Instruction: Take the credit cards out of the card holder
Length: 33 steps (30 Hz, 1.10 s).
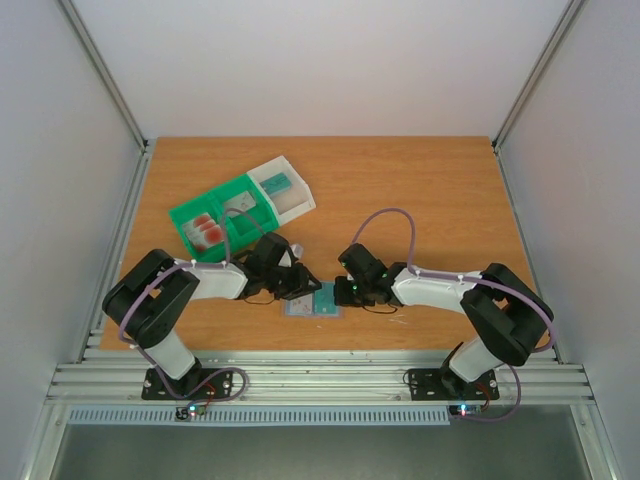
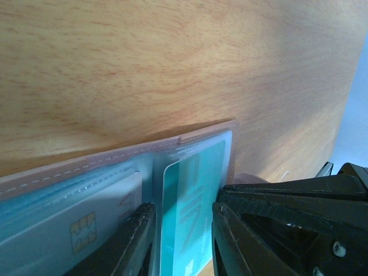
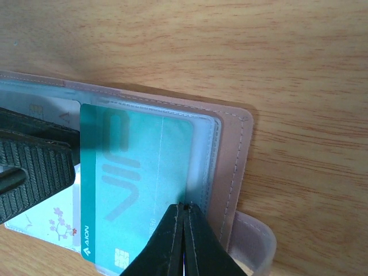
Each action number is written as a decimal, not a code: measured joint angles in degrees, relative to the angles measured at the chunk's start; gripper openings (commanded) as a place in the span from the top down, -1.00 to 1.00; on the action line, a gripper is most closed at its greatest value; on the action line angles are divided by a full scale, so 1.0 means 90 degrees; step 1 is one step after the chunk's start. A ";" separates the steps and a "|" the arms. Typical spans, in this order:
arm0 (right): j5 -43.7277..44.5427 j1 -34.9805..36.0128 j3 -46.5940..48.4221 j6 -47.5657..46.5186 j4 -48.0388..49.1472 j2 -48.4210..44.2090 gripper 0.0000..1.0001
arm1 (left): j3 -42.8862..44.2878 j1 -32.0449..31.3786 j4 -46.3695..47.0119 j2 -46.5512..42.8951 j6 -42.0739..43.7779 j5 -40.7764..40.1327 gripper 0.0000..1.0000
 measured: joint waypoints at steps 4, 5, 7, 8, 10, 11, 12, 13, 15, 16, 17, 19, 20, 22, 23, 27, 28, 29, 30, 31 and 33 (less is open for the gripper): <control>0.0000 0.0000 -0.0136 0.0068 0.0197 -0.0066 0.97 | -0.0056 0.0000 0.0068 0.0000 -0.0019 -0.0005 0.47; 0.0000 0.0000 -0.0155 0.0078 0.0223 -0.0073 0.97 | -0.0056 0.0000 0.0073 0.0000 -0.0019 -0.0005 0.47; 0.0000 -0.0002 -0.0175 0.0095 0.0265 -0.0078 0.97 | -0.0056 0.0000 0.0070 0.0000 -0.0017 -0.0005 0.53; -0.0002 -0.0002 -0.0180 0.0097 0.0272 -0.0080 0.97 | -0.0056 0.0000 0.0068 0.0000 -0.0012 -0.0007 0.57; -0.0010 -0.0010 -0.0197 0.0102 0.0304 -0.0085 0.97 | -0.0056 0.0000 0.0063 0.0000 -0.0015 -0.0012 0.63; -0.0015 -0.0015 -0.0204 0.0104 0.0313 -0.0090 0.97 | -0.0056 0.0000 0.0058 0.0000 -0.0015 -0.0015 0.66; -0.0024 -0.0019 -0.0211 0.0109 0.0321 -0.0092 0.97 | -0.0056 0.0000 0.0058 0.0000 -0.0007 -0.0027 0.69; -0.0029 -0.0024 -0.0214 0.0112 0.0328 -0.0092 0.97 | -0.0056 0.0000 0.0053 0.0000 -0.0017 -0.0036 0.70; -0.0046 -0.0032 -0.0221 0.0112 0.0342 -0.0092 0.97 | -0.0056 0.0000 0.0049 0.0000 -0.0012 -0.0056 0.74; -0.0056 -0.0036 -0.0228 0.0114 0.0357 -0.0092 0.97 | -0.0056 0.0000 0.0049 0.0000 -0.0019 -0.0053 0.79; -0.0066 -0.0039 -0.0233 0.0114 0.0367 -0.0092 0.97 | -0.0056 0.0000 0.0049 0.0000 -0.0015 -0.0053 0.82; -0.0087 -0.0051 -0.0238 0.0114 0.0381 -0.0092 0.97 | -0.0056 0.0000 0.0051 0.0000 -0.0053 -0.0051 0.91; -0.0104 -0.0063 -0.0243 0.0114 0.0389 -0.0092 0.97 | -0.0056 0.0000 0.0056 0.0000 -0.0075 -0.0051 0.97; -0.0129 -0.0073 -0.0255 0.0114 0.0410 -0.0092 0.97 | -0.0056 0.0000 0.0066 -0.0002 -0.0092 -0.0051 0.99; -0.0136 -0.0073 -0.0265 0.0114 0.0425 -0.0095 0.97 | -0.0058 0.0000 0.0073 -0.0002 -0.0112 -0.0051 0.99; -0.0148 -0.0080 -0.0284 0.0114 0.0461 -0.0100 0.97 | -0.0068 0.0000 0.0078 -0.0036 -0.0124 -0.0046 0.99; -0.0148 -0.0080 -0.0287 0.0117 0.0466 -0.0100 0.97 | -0.0068 0.0000 0.0078 -0.0051 -0.0124 -0.0044 0.99; -0.0148 -0.0080 -0.0291 0.0114 0.0476 -0.0100 0.97 | -0.0068 0.0000 0.0078 -0.0068 -0.0124 -0.0039 0.99; -0.0148 -0.0080 -0.0294 0.0114 0.0483 -0.0100 0.97 | -0.0068 0.0000 0.0075 -0.0087 -0.0124 -0.0032 0.99; -0.0148 -0.0080 -0.0301 0.0117 0.0495 -0.0100 0.97 | -0.0070 0.0000 0.0073 -0.0100 -0.0121 -0.0029 0.99; -0.0153 -0.0080 -0.0316 0.0117 0.0537 -0.0100 0.97 | -0.0080 0.0000 0.0066 -0.0143 -0.0124 -0.0029 0.99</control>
